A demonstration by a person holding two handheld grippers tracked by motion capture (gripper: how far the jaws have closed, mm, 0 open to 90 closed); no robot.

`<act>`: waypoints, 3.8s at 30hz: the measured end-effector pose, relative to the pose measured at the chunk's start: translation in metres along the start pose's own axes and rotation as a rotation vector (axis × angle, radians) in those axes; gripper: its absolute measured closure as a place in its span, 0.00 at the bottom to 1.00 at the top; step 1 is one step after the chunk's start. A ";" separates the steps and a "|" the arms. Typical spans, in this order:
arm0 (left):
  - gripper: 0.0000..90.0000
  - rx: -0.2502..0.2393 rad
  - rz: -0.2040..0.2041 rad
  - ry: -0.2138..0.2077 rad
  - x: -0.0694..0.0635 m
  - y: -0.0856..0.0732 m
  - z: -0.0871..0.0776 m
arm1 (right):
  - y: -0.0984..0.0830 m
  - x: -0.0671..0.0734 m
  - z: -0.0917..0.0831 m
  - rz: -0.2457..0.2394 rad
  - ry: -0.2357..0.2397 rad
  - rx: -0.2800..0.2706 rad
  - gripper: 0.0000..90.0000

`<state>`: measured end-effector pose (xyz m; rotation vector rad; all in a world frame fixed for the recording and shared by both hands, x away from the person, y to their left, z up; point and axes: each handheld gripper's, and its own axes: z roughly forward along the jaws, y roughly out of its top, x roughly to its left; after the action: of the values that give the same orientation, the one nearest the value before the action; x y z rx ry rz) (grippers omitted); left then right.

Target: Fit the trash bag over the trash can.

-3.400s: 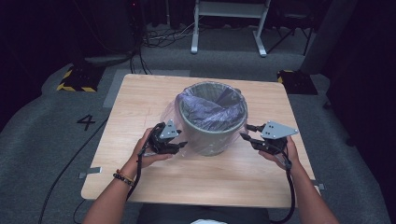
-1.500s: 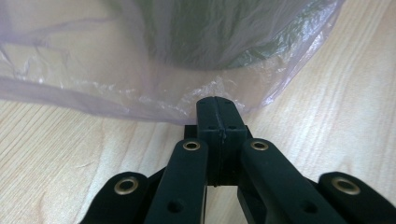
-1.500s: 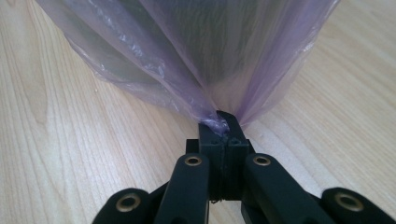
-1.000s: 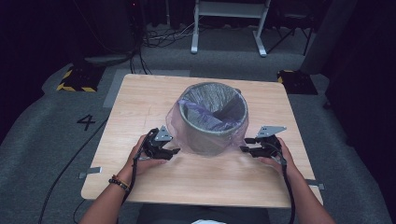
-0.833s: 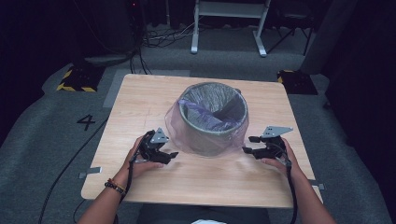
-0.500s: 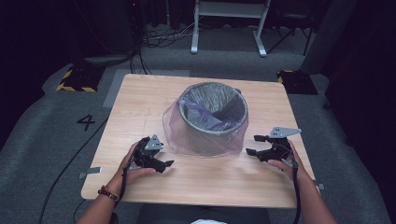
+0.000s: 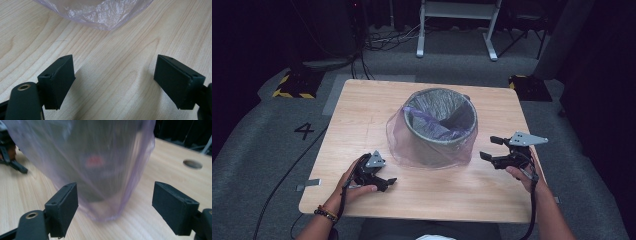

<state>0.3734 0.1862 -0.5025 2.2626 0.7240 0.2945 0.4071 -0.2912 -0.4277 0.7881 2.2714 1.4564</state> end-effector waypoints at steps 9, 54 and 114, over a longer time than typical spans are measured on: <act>0.17 -0.004 0.011 -0.021 0.003 -0.001 0.001 | 0.038 0.013 -0.006 -0.069 -0.027 -0.065 0.24; 0.17 -0.006 0.010 -0.022 0.003 0.000 0.001 | 0.141 0.035 0.048 -0.157 -0.012 0.068 0.22; 0.17 -0.006 0.013 -0.024 0.004 0.000 0.001 | 0.165 0.051 0.116 -0.174 0.128 0.640 0.18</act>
<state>0.3768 0.1877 -0.5035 2.2618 0.6946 0.2748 0.4751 -0.1224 -0.3263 0.6424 2.8610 0.7116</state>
